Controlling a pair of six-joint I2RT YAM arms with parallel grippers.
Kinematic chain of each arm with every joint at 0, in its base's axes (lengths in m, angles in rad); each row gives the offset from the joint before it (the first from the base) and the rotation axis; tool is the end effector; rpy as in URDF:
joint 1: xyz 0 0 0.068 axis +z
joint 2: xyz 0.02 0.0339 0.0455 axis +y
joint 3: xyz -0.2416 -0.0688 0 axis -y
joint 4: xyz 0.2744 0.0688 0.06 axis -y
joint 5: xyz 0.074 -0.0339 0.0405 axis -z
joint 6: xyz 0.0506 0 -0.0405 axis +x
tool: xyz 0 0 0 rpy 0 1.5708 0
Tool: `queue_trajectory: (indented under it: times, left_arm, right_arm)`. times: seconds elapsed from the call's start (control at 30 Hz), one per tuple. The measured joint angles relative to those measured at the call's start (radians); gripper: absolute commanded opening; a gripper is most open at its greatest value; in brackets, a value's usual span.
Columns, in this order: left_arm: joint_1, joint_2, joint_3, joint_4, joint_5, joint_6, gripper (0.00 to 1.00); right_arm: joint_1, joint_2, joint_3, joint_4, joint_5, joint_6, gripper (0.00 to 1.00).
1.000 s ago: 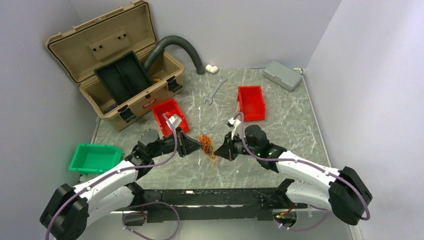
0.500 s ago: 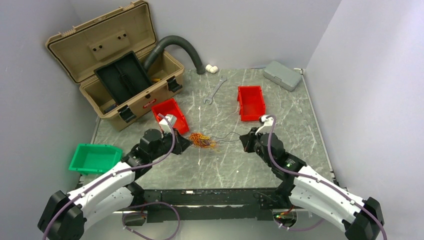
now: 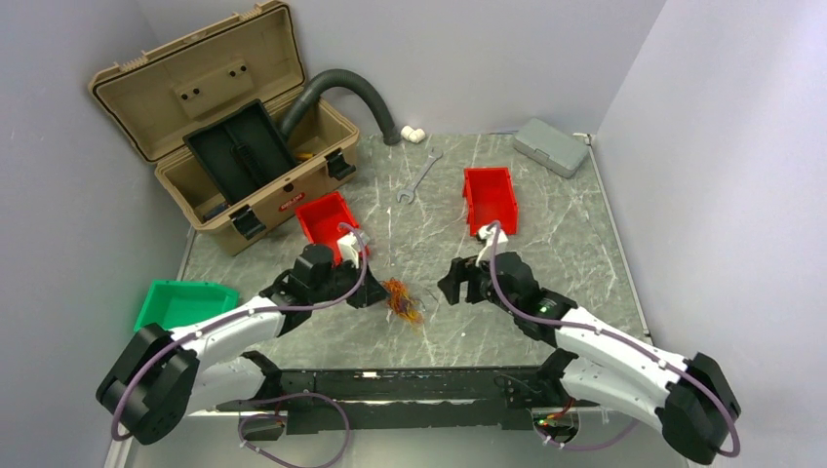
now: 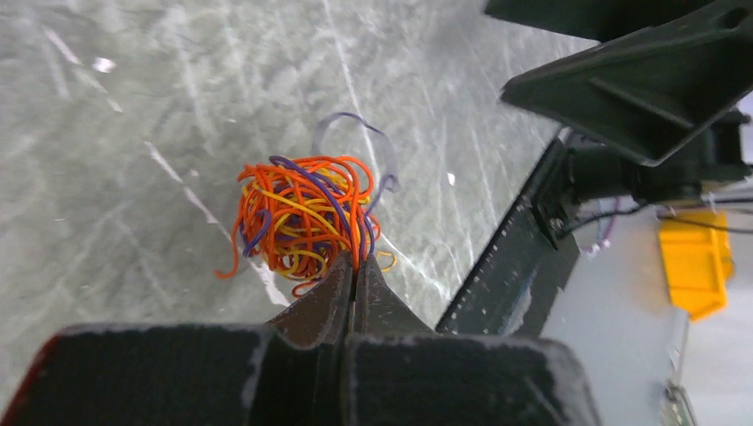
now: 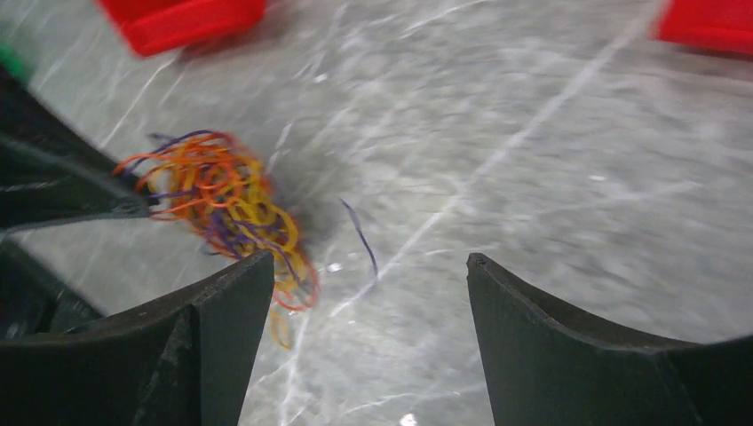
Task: Untangle the cables
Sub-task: Untie the cable.
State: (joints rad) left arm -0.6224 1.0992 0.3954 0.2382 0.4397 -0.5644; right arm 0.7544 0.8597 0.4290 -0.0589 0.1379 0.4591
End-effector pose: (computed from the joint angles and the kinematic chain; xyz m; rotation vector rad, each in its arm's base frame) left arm 0.2030 -0.1722 0.1431 0.3639 2.1727 -1.1569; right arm 0.1842 0.1636 0.1781 -0.2239 2.0997 0.6024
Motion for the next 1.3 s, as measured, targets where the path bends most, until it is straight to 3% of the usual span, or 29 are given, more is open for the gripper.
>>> queue_trajectory:
  times: [0.37,0.43,0.5,0.63,0.7,0.8,1.07,1.17,1.3]
  left_arm:
    - [-0.010,0.026,0.015,0.126,0.197,-0.005,0.00]
    - [-0.011,0.024,0.015,0.160,0.228,-0.009,0.00]
    - [-0.012,0.024,0.015,0.200,0.258,-0.023,0.00]
    - [-0.014,0.024,0.015,0.277,0.305,-0.042,0.00]
    - [-0.014,0.022,0.015,0.292,0.307,-0.046,0.00]
    - [-0.014,0.006,0.015,0.263,0.266,-0.040,0.00]
    - [-0.016,-0.076,0.050,0.009,-0.071,-0.008,0.00]
    - [-0.018,-0.072,0.068,-0.103,-0.207,-0.005,0.00]
    - [-0.015,-0.019,0.084,-0.229,-0.308,-0.006,0.00]
  right_arm:
    - [0.004,0.240,0.003,0.283,-0.465,-0.050,0.73]
    - [0.004,0.252,0.002,0.341,-0.522,-0.050,0.54]
    - [0.004,0.265,0.001,0.387,-0.572,-0.055,0.45]
    - [0.004,0.284,-0.004,0.455,-0.650,-0.058,0.00]
    - [0.004,0.281,-0.007,0.456,-0.646,-0.061,0.00]
    - [0.007,0.219,-0.037,0.438,-0.535,-0.052,0.00]
    - [0.012,-0.163,-0.109,0.191,0.087,0.078,0.00]
    - [0.011,-0.239,-0.107,0.044,0.319,0.172,0.00]
    - [0.005,-0.272,-0.106,-0.114,0.516,0.257,0.00]
